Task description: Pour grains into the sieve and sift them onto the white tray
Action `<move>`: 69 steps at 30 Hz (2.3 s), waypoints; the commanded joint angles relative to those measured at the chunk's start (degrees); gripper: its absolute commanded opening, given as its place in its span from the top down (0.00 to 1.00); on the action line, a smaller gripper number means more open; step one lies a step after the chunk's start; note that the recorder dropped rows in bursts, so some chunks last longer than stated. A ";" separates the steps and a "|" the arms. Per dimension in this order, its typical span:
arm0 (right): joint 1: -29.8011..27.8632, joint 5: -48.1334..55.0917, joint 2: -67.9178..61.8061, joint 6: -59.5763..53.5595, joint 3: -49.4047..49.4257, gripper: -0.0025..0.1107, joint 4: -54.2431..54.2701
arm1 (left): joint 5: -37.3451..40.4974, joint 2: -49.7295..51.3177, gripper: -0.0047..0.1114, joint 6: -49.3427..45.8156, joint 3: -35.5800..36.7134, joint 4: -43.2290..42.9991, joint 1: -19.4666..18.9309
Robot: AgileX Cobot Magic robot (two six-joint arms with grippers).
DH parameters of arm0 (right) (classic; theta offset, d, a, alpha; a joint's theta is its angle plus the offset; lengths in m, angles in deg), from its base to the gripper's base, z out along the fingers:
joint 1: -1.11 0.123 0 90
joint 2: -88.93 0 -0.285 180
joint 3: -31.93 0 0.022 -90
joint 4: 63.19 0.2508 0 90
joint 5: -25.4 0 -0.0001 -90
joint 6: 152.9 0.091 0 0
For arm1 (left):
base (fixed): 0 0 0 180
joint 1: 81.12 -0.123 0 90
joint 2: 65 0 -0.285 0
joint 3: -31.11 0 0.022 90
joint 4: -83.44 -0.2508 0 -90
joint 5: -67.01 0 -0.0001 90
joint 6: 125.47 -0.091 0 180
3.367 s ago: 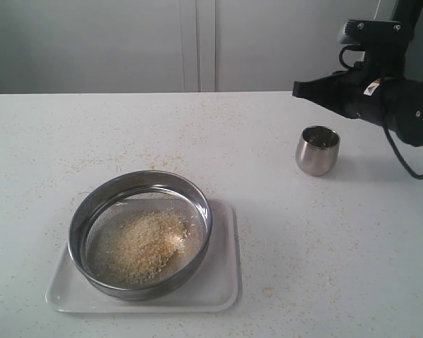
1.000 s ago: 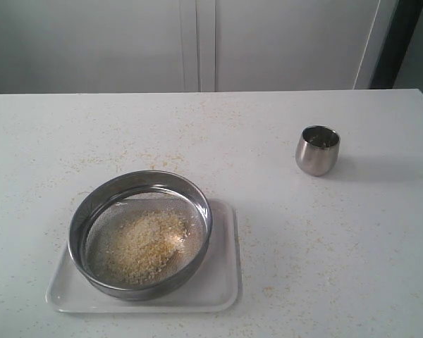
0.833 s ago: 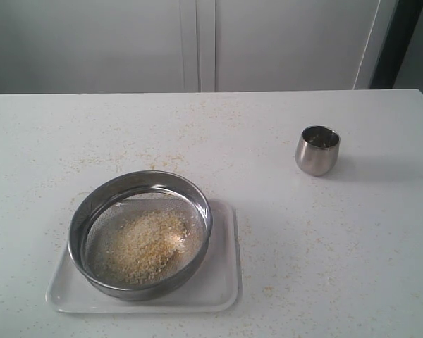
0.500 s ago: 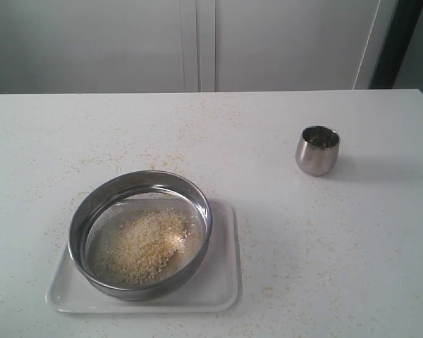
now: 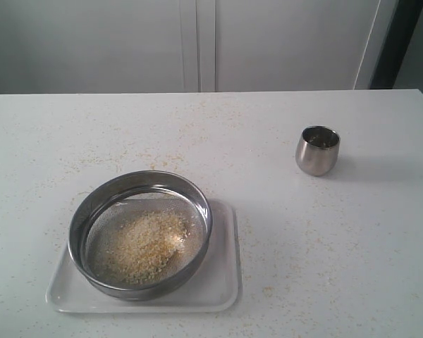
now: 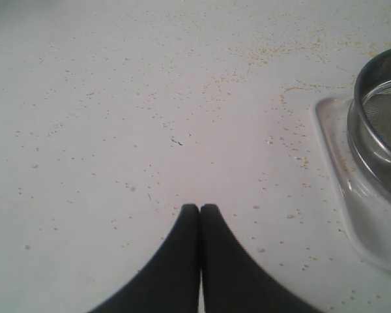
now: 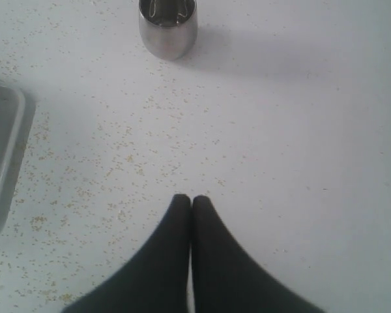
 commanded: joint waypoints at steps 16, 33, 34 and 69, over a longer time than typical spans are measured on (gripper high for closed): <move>-0.38 0.14 0.35 -0.41 0.17 0.98 -0.14 | -0.02 -0.23 0.96 0.54 0.26 0.55 -0.12; -0.38 0.14 0.35 -0.41 0.17 0.98 -0.14 | -17.79 -0.23 0.96 0.54 0.26 0.42 -0.12; -0.38 0.04 0.35 -0.44 0.17 0.98 -0.14 | -18.23 -0.23 0.96 0.54 0.26 0.42 -0.12; -0.38 0.04 0.35 -0.44 0.17 0.98 -0.02 | -27.68 3.66 0.96 -5.68 -9.56 0.82 -0.12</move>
